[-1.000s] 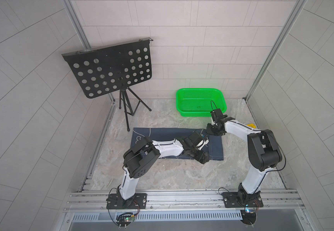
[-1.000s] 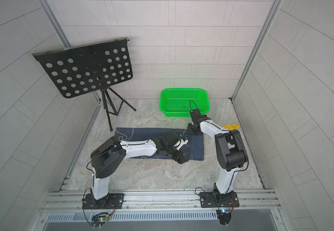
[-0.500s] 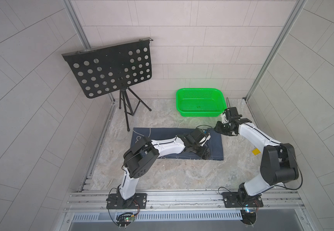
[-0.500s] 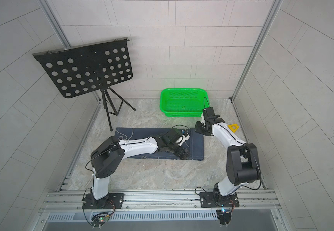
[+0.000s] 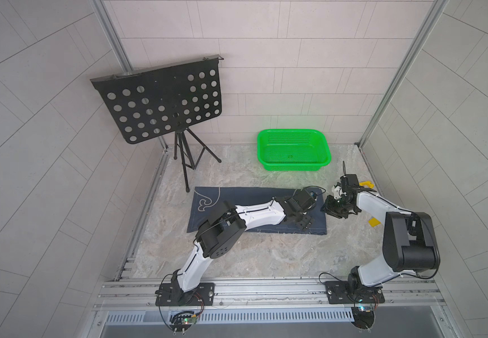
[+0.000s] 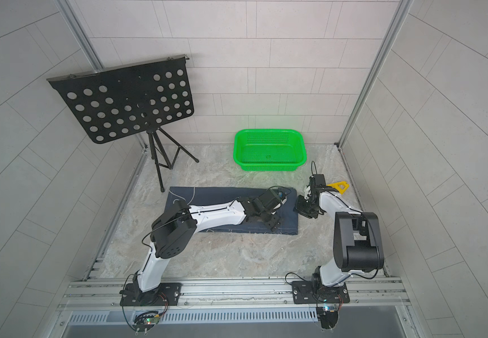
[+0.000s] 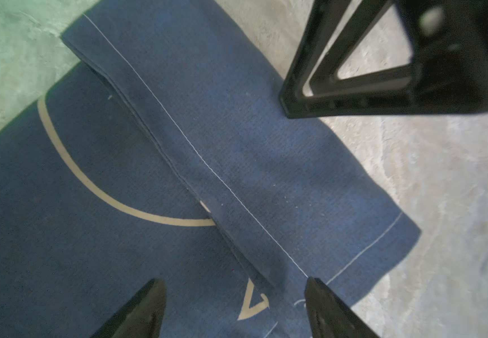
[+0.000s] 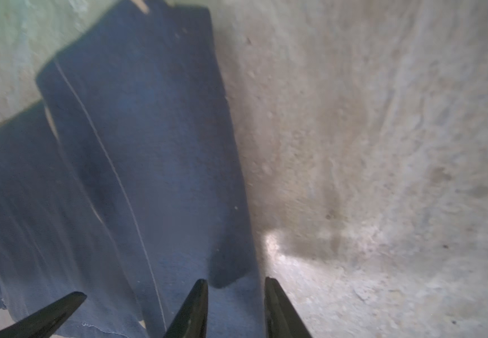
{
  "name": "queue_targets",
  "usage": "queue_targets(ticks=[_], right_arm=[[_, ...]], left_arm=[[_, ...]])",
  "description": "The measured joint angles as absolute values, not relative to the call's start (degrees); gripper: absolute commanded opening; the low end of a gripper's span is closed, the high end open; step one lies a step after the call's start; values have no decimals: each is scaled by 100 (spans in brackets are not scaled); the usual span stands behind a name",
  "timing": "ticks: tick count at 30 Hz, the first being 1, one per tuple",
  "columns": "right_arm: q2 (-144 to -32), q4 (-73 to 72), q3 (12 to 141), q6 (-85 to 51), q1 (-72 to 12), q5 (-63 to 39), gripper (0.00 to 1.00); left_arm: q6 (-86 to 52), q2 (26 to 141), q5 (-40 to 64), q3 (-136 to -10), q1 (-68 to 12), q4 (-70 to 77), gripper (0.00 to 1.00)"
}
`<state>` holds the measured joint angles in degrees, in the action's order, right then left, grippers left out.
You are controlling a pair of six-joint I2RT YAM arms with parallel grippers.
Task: Roll up the pillowcase
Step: Roll the pillowcase at the center of the board.
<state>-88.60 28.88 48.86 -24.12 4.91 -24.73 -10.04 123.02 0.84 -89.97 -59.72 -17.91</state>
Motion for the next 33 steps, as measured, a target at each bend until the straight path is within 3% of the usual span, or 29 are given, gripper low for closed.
queue_targets(ticks=[5,10,21,33], right_arm=[[-8772,2856,4569,-2388,489,-2552,29],[-8726,2880,4412,-2368,489,-2429,28],[-8517,3052,4665,-2292,720,-2296,44],[-9474,2539,5087,-2290,834,-3094,48]], left_arm=[[-775,12560,-438,-9192,-6106,-2154,80],[-657,12661,-701,-9297,-6154,-2316,80],[-626,12676,-777,-9332,-6189,-2390,80],[-591,12676,-659,-9330,-6189,-2386,80]])
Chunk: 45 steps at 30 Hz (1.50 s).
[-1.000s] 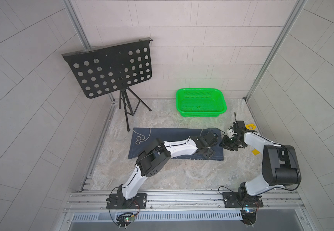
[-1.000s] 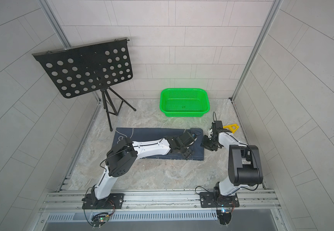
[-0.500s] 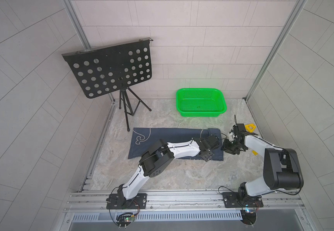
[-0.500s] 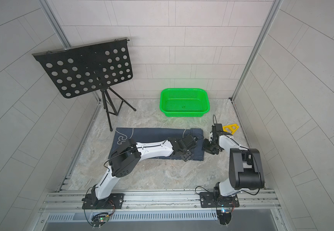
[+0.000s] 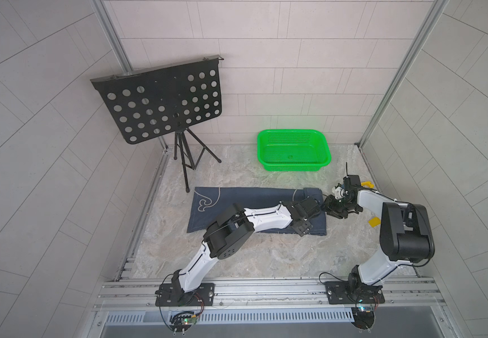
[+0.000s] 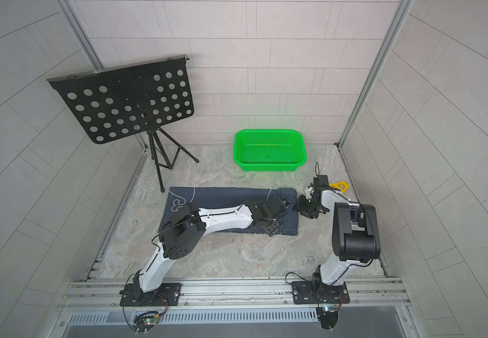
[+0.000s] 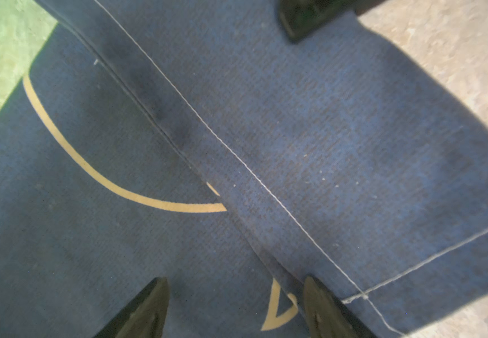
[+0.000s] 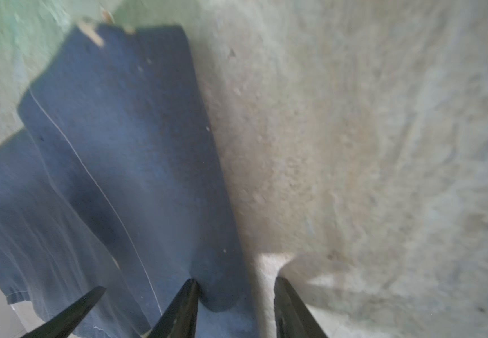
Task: Roll up the pillowcase
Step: Roll the pillowcase at the center of the board.
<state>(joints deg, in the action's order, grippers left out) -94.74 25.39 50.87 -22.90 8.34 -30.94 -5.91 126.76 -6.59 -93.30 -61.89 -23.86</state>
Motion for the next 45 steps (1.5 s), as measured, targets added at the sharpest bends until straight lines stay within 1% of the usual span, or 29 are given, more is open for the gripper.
queue_targets(ticks=[5,8,12,17,20,25,26,29,37,40,45], right_arm=[[-9612,2143,5054,-2335,880,-3566,45],[-9642,1951,4991,-2381,891,-3750,40],[-9640,1806,4869,-2414,902,-3859,24],[-9509,1802,4748,-2401,904,-3865,9],[-9362,1903,4751,-2342,886,-3798,4],[-9225,2342,4890,-2165,751,-3387,2],[-9209,2453,4945,-2123,701,-3247,1],[-9164,2738,5129,-2053,513,-2829,1],[-9124,3301,5555,-2102,-228,-1645,3],[-9124,3430,5682,-2169,-495,-1293,5],[-9225,3758,6055,-2340,-921,-812,8]], left_arm=[[-591,12676,-646,-9330,-6189,-2386,80],[-591,12676,-637,-9330,-6189,-2386,80],[-591,12676,-602,-9330,-6187,-2388,80],[-591,12676,-513,-9330,-6187,-2394,80],[-593,12676,-425,-9330,-6184,-2392,81],[-633,12650,-235,-9330,-6171,-2434,83],[-648,12621,-180,-9319,-6147,-2462,84],[-709,12438,-5,-9236,-6093,-2561,85],[-1074,11225,471,-8650,-5710,-2672,85],[-1260,10735,626,-8217,-5413,-2637,85],[-1463,10241,799,-7478,-4906,-2670,85]])
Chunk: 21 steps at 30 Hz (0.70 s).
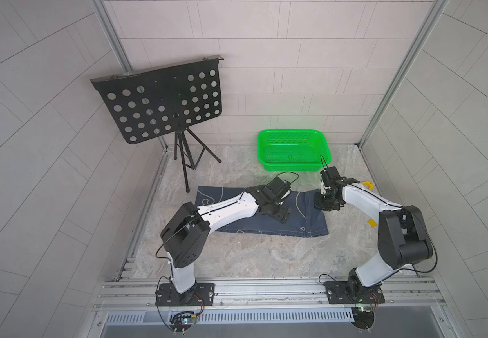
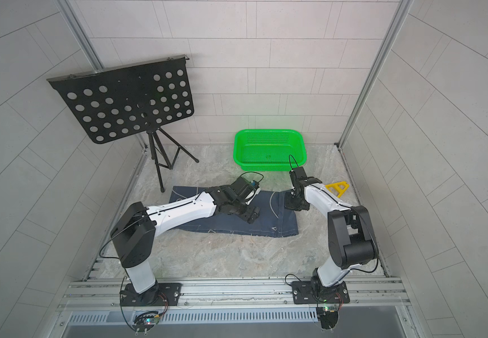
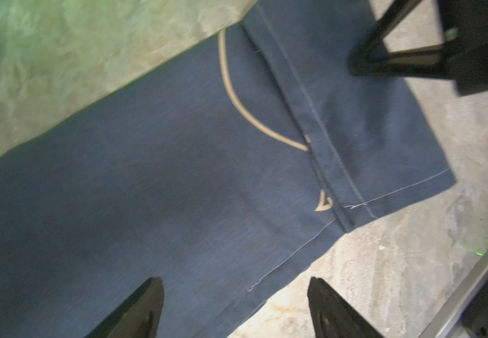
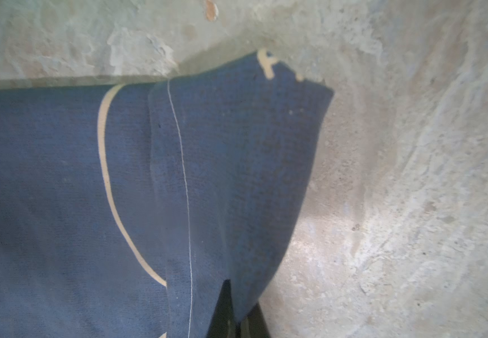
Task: Roll up the pillowcase
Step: Roll the pillowcase at the center of the board.
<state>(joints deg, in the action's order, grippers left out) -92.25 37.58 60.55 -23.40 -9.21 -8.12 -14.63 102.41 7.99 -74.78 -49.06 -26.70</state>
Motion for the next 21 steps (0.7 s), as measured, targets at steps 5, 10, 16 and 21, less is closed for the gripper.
queue_targets(ticks=[5,10,16,21], right_arm=[[-9465,3953,6440,-2491,-1288,-567,12],[-9747,4101,6781,-2630,-1601,-502,12],[-10132,4143,7166,-2792,-1997,-534,12],[-10490,4154,7483,-2864,-2296,-589,14]], left_arm=[[-1579,9911,921,-6945,-4517,-2703,85],[-1632,9588,1017,-6632,-4278,-2696,85],[-1691,9365,1111,-6379,-4139,-2663,85],[-1717,9264,1162,-6195,-4080,-2641,85]])
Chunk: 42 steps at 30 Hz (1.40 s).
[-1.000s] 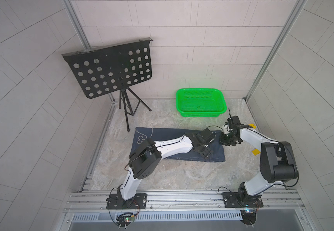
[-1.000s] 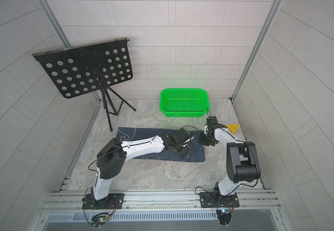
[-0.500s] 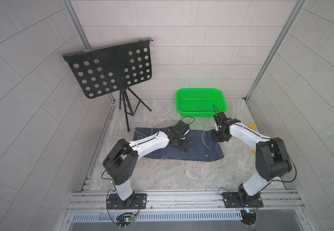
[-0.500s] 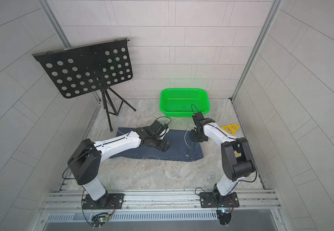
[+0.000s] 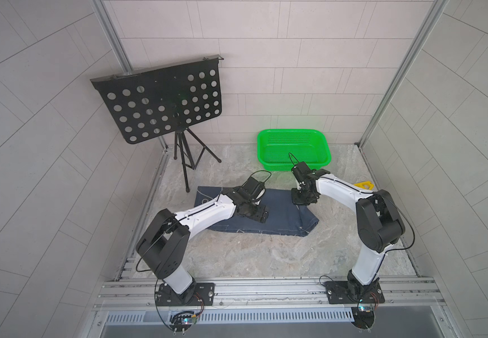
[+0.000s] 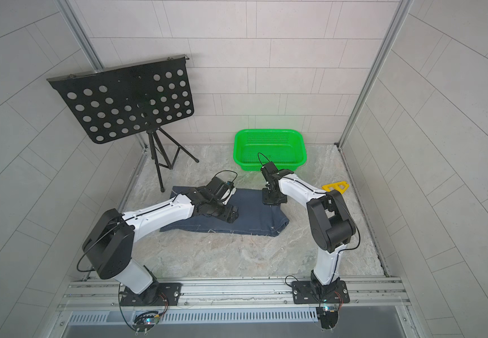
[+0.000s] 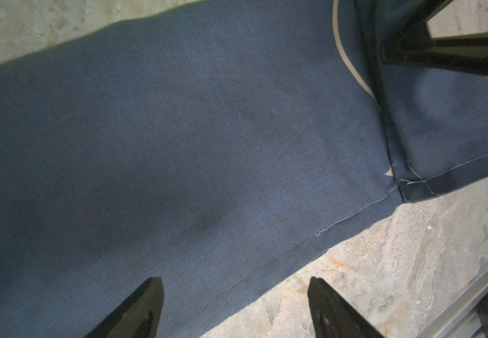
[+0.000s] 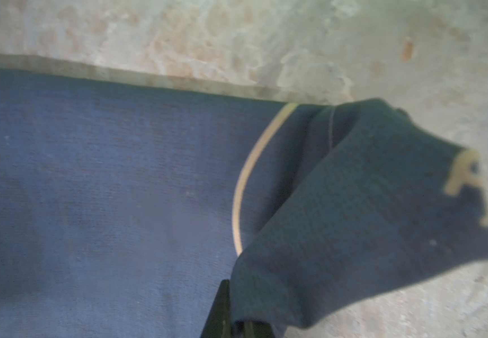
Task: Roll up the pillowcase
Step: Roll the pillowcase at the center of the board.
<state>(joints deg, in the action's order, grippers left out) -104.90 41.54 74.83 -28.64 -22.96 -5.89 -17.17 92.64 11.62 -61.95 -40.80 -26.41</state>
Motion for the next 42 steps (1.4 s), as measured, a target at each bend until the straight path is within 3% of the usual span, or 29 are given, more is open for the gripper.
queue_targets(ticks=[6,13,19,30,34,42], right_arm=[[-10895,4141,7749,-2908,-2526,-696,21],[-11091,4062,7891,-3013,-2615,-963,36],[-11034,3994,7915,-3061,-2543,-1321,39],[-9671,3837,7516,-3050,-1507,-1765,34],[-9854,3629,7487,-3035,-1433,-1957,26],[-10831,3114,7736,-3055,-1463,-2309,20]], left_arm=[[-1763,9168,1234,-6075,-4025,-2602,85],[-1865,9126,1334,-6020,-4025,-2519,85],[-2067,9065,1553,-5918,-4025,-2344,85],[-2477,9443,1940,-6235,-4165,-1909,84],[-2493,9789,1999,-6587,-4458,-1739,81],[-2324,10427,1964,-6836,-5026,-1553,77]])
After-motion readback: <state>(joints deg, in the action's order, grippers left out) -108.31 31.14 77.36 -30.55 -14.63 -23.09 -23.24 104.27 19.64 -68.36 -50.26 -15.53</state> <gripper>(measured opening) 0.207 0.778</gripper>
